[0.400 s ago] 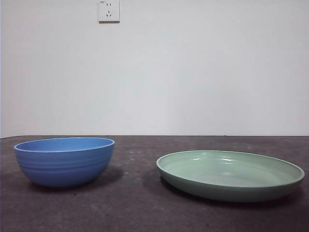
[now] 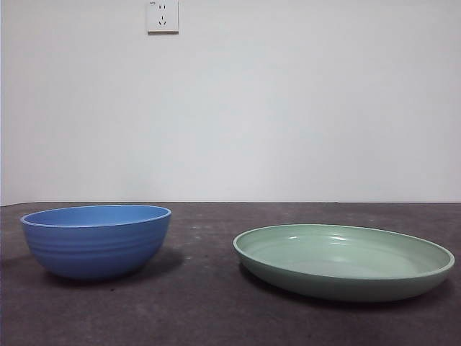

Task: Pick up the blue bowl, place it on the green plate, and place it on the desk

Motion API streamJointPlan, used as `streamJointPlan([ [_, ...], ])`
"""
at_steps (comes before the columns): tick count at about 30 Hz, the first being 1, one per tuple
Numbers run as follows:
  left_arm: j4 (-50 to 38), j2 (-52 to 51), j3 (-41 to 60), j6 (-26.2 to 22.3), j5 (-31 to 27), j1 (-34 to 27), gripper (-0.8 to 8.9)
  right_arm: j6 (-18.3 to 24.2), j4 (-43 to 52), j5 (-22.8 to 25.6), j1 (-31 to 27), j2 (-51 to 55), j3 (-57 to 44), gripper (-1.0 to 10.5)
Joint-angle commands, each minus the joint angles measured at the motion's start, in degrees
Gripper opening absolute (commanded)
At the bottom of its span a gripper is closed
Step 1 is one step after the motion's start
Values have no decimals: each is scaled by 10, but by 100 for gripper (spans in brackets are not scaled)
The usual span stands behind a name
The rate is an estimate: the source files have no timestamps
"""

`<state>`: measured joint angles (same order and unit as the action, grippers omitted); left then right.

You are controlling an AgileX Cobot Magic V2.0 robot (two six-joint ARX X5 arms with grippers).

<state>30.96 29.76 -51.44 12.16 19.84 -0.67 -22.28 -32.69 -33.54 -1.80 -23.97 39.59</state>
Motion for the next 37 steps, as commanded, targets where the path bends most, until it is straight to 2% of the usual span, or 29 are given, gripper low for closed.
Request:
streamJointPlan([
  [1,43,35,-57,3,44,0,17,30,-38,-49,2,-37,47,12],
  [5,112,85,-114,1,109,0,18,86,-115,-70,2,-82,101,12],
  [9,122,115,-130,-14,145,1,18,136,-165,-70,3,-116,128,12],
  [14,133,132,-130,-40,145,1,20,148,-165,-69,9,-135,128,13],
  [22,139,136,-130,-42,145,1,29,153,-141,-70,9,-134,128,19],
  [24,141,136,-130,-42,145,1,35,153,-136,-70,9,-134,128,101],
  [25,141,136,-130,-42,145,1,56,153,-136,-69,9,-134,128,174],
  [27,141,137,-130,-42,145,1,161,153,-136,-69,9,-134,128,325],
  [29,141,137,-130,-49,145,1,369,152,-136,-69,9,-134,128,435],
  [31,140,137,-130,-56,145,1,553,153,-136,-69,9,-134,128,478],
  [32,140,137,-130,-56,145,1,600,153,-136,-69,9,-134,128,480],
  [37,141,137,-130,-57,145,0,607,153,-136,-69,9,-134,128,480],
])
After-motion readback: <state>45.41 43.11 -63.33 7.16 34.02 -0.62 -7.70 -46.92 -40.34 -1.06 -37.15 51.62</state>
